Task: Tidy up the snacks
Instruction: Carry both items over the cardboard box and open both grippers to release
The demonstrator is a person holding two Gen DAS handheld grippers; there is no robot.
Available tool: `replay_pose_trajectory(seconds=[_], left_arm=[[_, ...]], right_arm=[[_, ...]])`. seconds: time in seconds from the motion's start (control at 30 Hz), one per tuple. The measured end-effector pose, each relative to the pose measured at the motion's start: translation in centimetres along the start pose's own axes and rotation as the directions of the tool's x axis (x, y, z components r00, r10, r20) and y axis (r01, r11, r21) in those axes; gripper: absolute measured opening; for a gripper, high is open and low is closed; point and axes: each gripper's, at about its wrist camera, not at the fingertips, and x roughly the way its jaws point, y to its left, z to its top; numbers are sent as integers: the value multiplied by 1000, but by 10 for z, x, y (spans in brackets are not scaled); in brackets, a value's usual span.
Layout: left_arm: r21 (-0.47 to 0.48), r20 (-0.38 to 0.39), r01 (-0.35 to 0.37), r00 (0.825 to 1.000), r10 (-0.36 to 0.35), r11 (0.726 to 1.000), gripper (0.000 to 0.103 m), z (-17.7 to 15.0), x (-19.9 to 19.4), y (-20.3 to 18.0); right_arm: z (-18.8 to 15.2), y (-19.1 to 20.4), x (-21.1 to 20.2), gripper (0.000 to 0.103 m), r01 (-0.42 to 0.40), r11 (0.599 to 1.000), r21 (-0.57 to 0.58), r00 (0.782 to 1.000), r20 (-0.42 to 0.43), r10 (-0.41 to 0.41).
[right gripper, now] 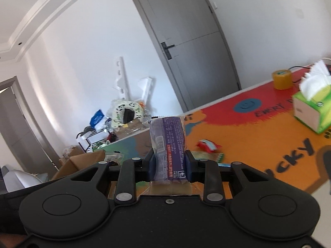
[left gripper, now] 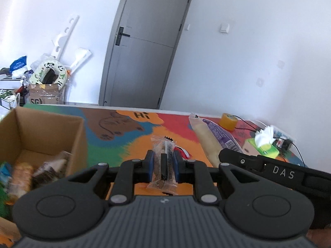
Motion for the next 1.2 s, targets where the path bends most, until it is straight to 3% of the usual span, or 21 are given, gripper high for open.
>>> replay_pose_trajectory(seconds=[0.47, 0.9, 1.2], left_arm=[[-54, 47, -43, 998, 46, 998, 18, 20, -20, 60], [-128, 51, -109, 992, 116, 986, 18, 25, -30, 124], [-170, 34, -82, 995, 89, 982, 18, 21, -31, 149]], right_arm=[[2, 60, 25, 29, -64, 997, -50, 998, 2, 64], [-7, 112, 52, 29, -129, 987, -97, 991, -45, 125], [-19, 142, 69, 29, -149, 981, -127, 986, -93, 138]])
